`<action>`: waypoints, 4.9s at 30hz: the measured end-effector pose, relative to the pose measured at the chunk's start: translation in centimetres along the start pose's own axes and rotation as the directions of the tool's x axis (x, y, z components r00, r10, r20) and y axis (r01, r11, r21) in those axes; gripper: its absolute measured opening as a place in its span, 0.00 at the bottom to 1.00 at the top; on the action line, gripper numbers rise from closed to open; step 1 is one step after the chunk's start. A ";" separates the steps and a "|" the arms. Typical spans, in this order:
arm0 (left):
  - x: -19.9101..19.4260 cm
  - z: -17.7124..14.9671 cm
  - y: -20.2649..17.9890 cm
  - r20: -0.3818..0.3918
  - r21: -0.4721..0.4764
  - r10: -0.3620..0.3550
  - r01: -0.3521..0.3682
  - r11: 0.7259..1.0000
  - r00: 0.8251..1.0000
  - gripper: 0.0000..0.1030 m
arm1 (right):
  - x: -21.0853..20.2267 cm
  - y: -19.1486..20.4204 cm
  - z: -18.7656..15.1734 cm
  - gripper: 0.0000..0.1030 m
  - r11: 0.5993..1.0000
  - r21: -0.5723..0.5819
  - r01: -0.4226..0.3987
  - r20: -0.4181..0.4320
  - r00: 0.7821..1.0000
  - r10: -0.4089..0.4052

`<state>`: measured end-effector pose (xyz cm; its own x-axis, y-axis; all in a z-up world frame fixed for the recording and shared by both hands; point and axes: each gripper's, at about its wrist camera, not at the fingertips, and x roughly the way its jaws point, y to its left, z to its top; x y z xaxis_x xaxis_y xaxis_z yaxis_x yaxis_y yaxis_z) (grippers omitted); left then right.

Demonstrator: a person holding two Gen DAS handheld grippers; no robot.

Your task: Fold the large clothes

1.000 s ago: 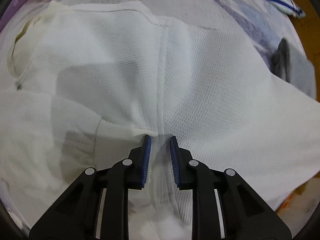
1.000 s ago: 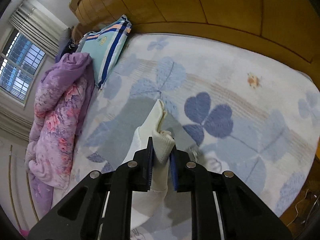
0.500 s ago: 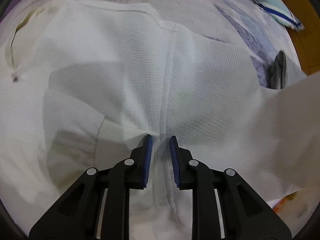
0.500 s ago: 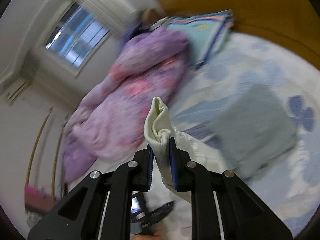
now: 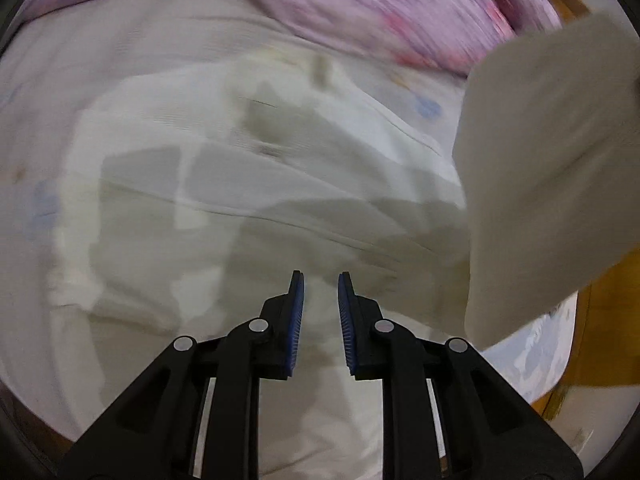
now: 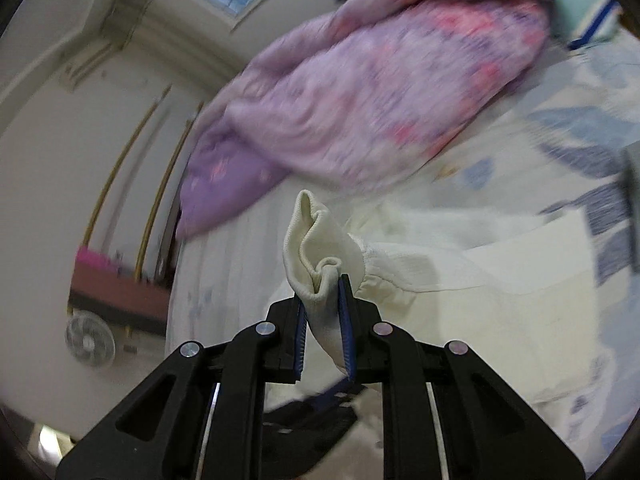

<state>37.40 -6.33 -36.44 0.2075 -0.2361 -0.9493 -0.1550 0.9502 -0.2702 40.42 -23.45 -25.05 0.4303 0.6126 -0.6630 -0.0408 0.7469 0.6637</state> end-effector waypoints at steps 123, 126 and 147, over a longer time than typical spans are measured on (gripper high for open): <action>-14.1 -7.4 7.6 -0.176 0.122 0.088 -0.067 0.990 0.980 0.87 | -6.8 -1.1 -10.9 0.91 0.863 0.115 0.492 -0.426 0.809 -0.405; -14.0 -6.7 7.8 -0.170 0.117 0.104 -0.085 0.990 0.980 0.87 | -6.3 -1.3 -10.3 0.91 0.863 0.123 0.490 -0.415 0.816 -0.404; -6.7 6.8 14.3 -0.249 -0.023 0.259 -0.273 0.962 0.933 0.88 | 0.1 -8.1 -1.1 0.91 0.845 0.099 0.525 -0.462 0.777 -0.428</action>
<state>40.35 10.22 -32.85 -0.0873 -0.0248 -0.9959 -0.2280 0.9737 -0.0043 39.82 -29.13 -30.90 -0.0652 0.2754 -0.9591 0.2806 0.9274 0.2472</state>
